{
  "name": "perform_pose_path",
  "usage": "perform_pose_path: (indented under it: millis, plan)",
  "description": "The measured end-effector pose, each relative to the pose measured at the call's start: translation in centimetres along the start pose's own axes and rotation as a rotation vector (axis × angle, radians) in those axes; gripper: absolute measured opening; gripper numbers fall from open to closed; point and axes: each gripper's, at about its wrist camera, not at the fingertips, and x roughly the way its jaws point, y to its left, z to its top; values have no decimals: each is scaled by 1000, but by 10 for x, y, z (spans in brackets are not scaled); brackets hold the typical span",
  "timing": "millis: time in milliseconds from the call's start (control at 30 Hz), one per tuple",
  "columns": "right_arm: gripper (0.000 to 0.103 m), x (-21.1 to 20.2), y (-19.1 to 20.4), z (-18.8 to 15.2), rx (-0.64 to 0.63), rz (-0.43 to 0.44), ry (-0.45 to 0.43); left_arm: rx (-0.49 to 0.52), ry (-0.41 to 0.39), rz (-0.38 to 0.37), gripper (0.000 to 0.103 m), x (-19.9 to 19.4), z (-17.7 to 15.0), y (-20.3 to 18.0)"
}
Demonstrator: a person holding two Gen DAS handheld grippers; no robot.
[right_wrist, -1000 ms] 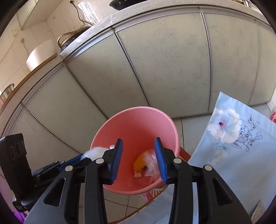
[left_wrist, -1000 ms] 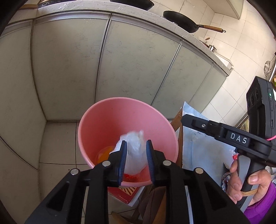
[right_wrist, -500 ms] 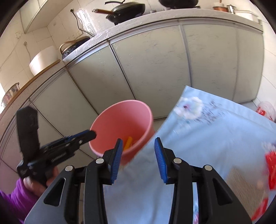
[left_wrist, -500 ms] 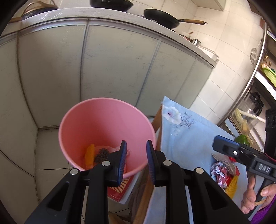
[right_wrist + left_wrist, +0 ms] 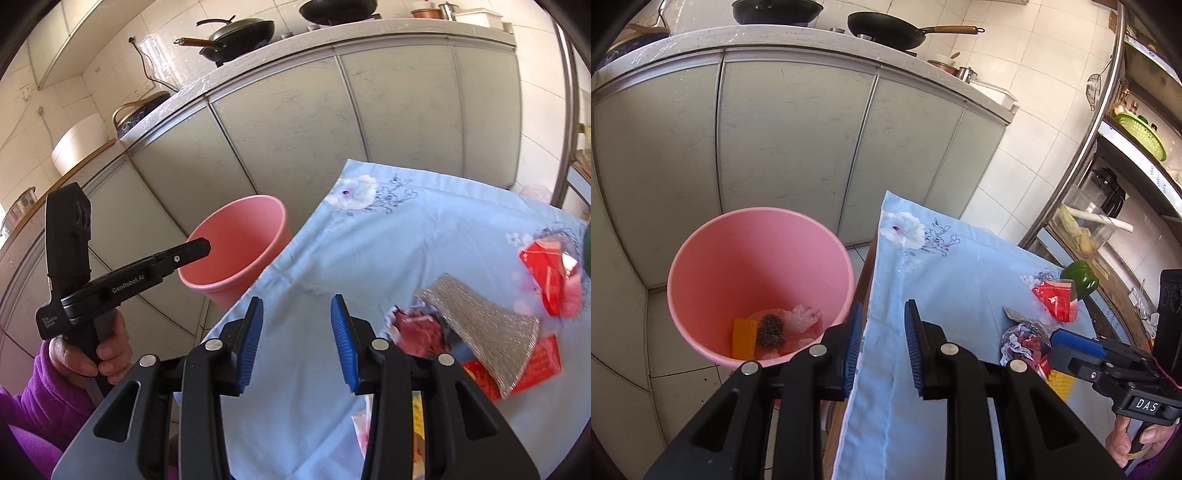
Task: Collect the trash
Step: 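Move both tools back over the trash on the table, then grasp the crumpled red-white wrapper with the left tool while the right tool grasps the silver scrubber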
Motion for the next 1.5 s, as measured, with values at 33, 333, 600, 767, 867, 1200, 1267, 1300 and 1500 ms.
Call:
perform_pose_path:
  millis: [33, 333, 600, 767, 867, 1200, 1267, 1300, 1500]
  plan:
    - [39, -2, -1, -1, 2, -6, -2, 1, 2, -4, 22, 0, 0, -2]
    - [39, -30, -33, -21, 48, -100, -38, 56, 60, -46, 28, 8, -6, -20]
    - [39, -68, -92, -45, 141, -305, -76, 117, 152, -172, 34, 46, -5, -64]
    - [39, -79, -119, -60, 216, -349, -84, 185, 206, -257, 34, 61, -10, -103]
    - [39, -80, -127, -64, 237, -345, -83, 216, 249, -279, 34, 69, -18, -124]
    - [39, -77, -116, -58, 180, -270, -99, 253, 350, -203, 34, 97, -41, -156]
    - [39, -73, -109, -53, 150, -259, -99, 251, 363, -178, 36, 104, -45, -155]
    - [39, -71, -105, -50, 134, -255, -97, 246, 360, -176, 36, 105, -45, -154]
    - [39, -52, -93, -34, 65, -232, -60, 222, 316, -198, 10, 94, -46, -145]
